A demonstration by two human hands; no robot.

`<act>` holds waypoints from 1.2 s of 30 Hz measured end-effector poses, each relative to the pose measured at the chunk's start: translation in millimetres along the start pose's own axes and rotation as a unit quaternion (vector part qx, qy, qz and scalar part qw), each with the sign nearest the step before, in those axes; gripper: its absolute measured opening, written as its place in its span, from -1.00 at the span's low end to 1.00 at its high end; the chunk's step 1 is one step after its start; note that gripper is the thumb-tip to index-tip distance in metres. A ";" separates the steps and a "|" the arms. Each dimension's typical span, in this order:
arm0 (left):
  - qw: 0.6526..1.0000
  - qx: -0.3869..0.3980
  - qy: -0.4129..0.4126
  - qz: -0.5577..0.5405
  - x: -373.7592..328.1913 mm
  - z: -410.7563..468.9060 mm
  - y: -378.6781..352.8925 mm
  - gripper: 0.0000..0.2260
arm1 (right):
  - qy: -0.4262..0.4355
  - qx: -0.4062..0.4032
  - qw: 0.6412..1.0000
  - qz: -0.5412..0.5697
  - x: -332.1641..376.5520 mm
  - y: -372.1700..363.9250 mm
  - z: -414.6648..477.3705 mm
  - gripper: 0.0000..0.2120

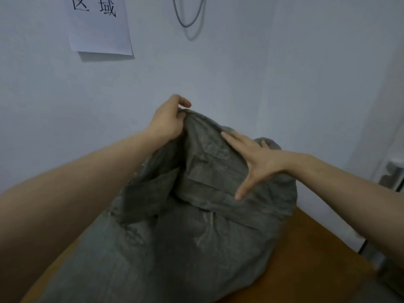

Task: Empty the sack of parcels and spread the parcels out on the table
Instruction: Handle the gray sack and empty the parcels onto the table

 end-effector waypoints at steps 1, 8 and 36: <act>1.000 0.009 0.006 -0.006 -4.7 6.1 1.3 -0.73 | -0.003 -0.004 1.000 -0.023 -1.8 -8.6 3.1 0.39; 0.972 0.205 0.035 0.109 -27.2 6.5 -8.7 -0.57 | 0.004 -0.239 0.971 -0.025 -20.1 -17.6 19.5 -0.55; 0.923 0.111 0.260 0.263 -15.7 24.6 5.6 -0.48 | -0.116 -0.305 0.867 0.375 -159.9 55.0 25.5 -0.73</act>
Point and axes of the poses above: each hand's wrist, its own z-axis towards the middle knuckle, its own y-axis out of the back of the hand, x = y × z, the point moved 4 cm from there along z, towards the middle knuckle, and after that the axes turned 4 degrees about y, right-handed, at the moved point
